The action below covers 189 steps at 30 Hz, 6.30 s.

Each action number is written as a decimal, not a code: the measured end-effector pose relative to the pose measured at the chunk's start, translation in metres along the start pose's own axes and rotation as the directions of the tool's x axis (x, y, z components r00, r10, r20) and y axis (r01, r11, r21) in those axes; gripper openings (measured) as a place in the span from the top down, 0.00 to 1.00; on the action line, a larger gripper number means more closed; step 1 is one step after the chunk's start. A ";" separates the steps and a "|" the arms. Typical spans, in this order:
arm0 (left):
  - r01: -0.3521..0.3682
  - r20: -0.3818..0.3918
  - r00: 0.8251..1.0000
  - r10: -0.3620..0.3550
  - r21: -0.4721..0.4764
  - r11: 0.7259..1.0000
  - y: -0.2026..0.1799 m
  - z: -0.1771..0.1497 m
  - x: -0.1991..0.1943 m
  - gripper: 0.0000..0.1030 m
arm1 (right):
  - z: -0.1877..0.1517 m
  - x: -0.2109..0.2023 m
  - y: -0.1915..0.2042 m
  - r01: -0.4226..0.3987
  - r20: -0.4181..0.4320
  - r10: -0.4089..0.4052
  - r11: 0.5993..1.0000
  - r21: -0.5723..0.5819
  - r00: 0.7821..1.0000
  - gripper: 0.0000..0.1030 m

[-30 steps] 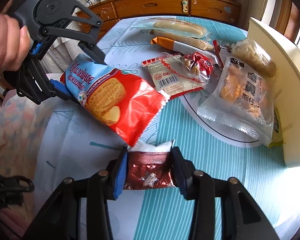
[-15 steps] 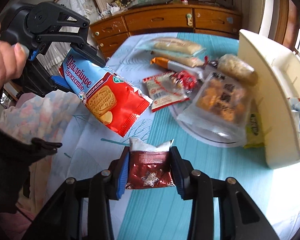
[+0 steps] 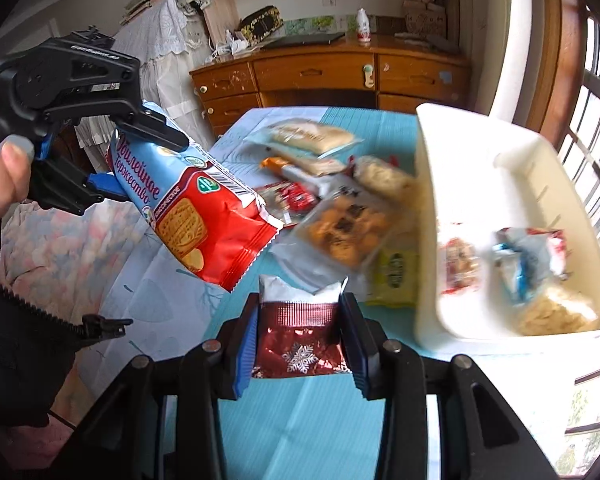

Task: Organize snacks
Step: 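Carry both packs over the white tray and open the left gripper to drop the biscuit pack, then open the right gripper to drop the brown wrapper into the tray, then move both open tools back to the snack pile beside the tray, then grasp the clear round-cracker bag with the right gripper while the left grasps the red packet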

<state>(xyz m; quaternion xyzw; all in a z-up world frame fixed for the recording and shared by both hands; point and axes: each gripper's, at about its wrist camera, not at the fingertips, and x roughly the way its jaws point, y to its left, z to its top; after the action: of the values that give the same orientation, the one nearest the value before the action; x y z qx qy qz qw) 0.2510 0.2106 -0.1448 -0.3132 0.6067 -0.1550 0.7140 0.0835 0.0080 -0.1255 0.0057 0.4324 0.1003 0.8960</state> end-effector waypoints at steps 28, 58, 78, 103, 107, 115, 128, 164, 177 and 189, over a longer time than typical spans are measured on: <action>-0.031 0.008 1.000 0.030 0.363 0.931 -0.174 -0.070 0.078 0.48 | 0.001 -0.043 -0.143 0.103 0.055 -0.101 0.994 -0.023 0.993 0.60; -0.185 0.096 0.983 0.158 0.484 0.856 -0.230 -0.079 0.091 0.41 | -0.012 -0.047 -0.195 0.149 0.018 -0.153 0.979 0.141 0.988 0.29; -0.240 0.249 0.962 0.113 0.575 0.782 -0.146 -0.097 0.009 0.33 | -0.007 -0.048 -0.178 0.098 -0.042 -0.089 0.885 0.456 0.995 0.29; -0.209 0.213 0.973 0.088 0.652 0.729 -0.025 -0.039 -0.065 0.33 | -0.008 -0.032 -0.101 0.223 -0.055 -0.251 0.714 0.664 0.967 0.07; -0.199 0.196 0.977 0.086 0.685 0.701 -0.011 -0.032 -0.064 0.33 | -0.018 -0.028 -0.082 0.187 -0.057 -0.217 0.648 0.738 0.975 0.07; -0.220 0.209 0.973 0.094 0.730 0.648 0.007 -0.024 -0.056 0.33 | -0.030 -0.017 -0.050 0.139 -0.068 -0.142 0.580 0.803 0.987 0.07; -0.224 0.230 0.971 0.063 0.790 0.571 0.006 -0.021 -0.028 0.27 | -0.028 0.002 -0.004 0.127 -0.073 -0.107 0.684 0.718 0.991 0.07; -0.258 0.093 0.957 0.275 0.704 0.662 -0.038 0.062 0.142 0.24 | 0.022 0.124 0.016 0.380 0.051 -0.400 0.898 0.224 0.915 0.00; -0.302 0.081 0.936 0.343 0.685 0.663 -0.033 0.065 0.171 0.29 | 0.028 0.145 0.006 0.375 0.043 -0.392 0.902 0.216 0.919 0.00; -0.289 0.102 0.947 0.305 0.683 0.670 -0.035 0.055 0.160 0.43 | 0.033 0.159 -0.002 0.357 0.044 -0.374 0.910 0.213 0.927 0.05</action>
<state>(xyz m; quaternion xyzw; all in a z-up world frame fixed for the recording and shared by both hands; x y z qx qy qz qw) 0.3439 0.1020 -0.2420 0.0795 0.5550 -0.2546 0.7880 0.2060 0.0383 -0.2284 0.0196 0.3960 -0.1136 0.9110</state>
